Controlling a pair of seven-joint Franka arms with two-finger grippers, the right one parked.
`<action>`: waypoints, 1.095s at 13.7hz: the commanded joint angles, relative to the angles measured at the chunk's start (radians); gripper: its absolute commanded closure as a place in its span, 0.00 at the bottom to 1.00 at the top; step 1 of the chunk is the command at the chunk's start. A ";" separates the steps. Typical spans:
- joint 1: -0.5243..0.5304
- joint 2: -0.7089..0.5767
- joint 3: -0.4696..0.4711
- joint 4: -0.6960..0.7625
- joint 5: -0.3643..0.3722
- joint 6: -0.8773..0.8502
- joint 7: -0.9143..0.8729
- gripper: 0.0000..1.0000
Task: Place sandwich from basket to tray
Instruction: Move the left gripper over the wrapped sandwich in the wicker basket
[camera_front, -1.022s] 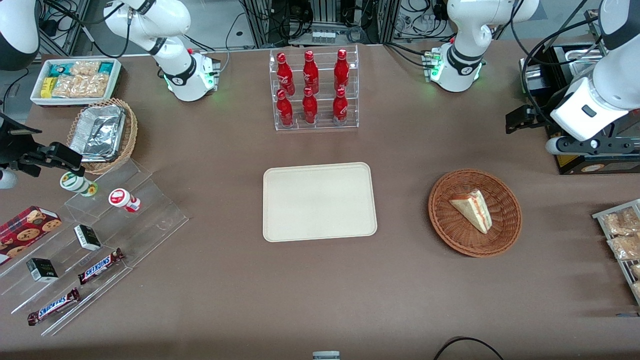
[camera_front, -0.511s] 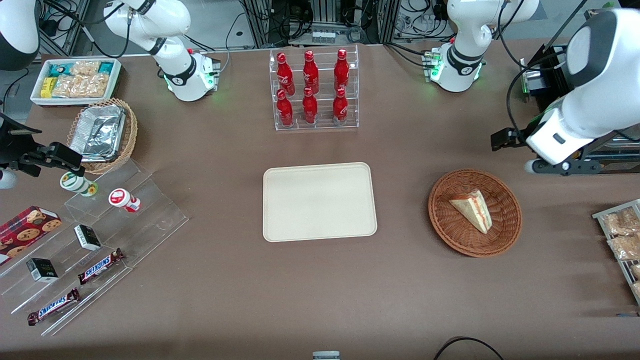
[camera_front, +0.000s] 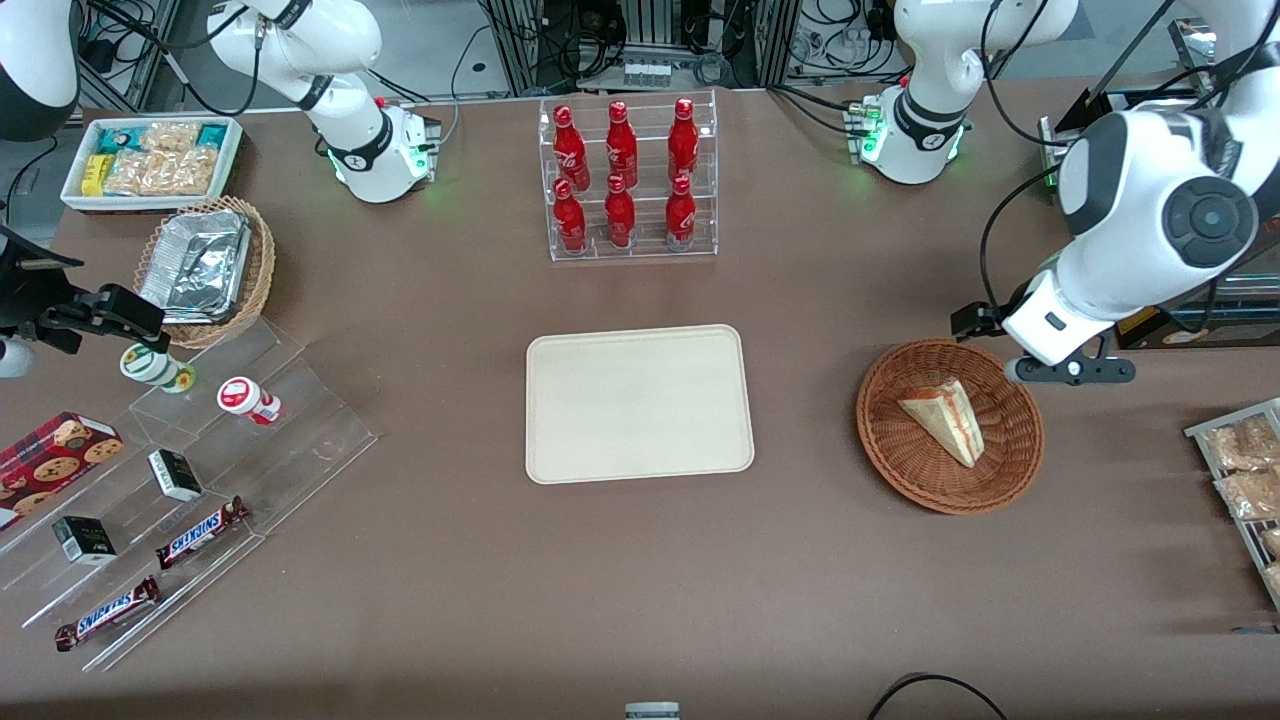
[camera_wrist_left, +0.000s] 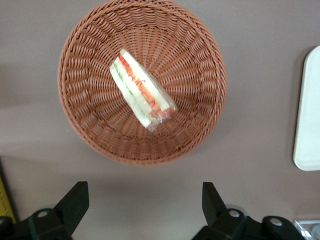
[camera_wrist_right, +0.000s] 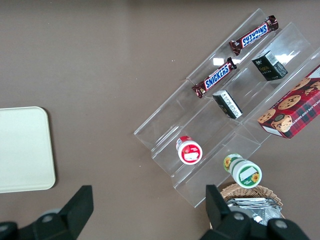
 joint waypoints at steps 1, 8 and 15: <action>-0.009 -0.015 0.003 -0.115 0.017 0.157 0.004 0.00; -0.004 0.054 0.005 -0.156 0.016 0.317 -0.076 0.00; -0.009 0.100 0.003 -0.156 0.011 0.401 -0.663 0.00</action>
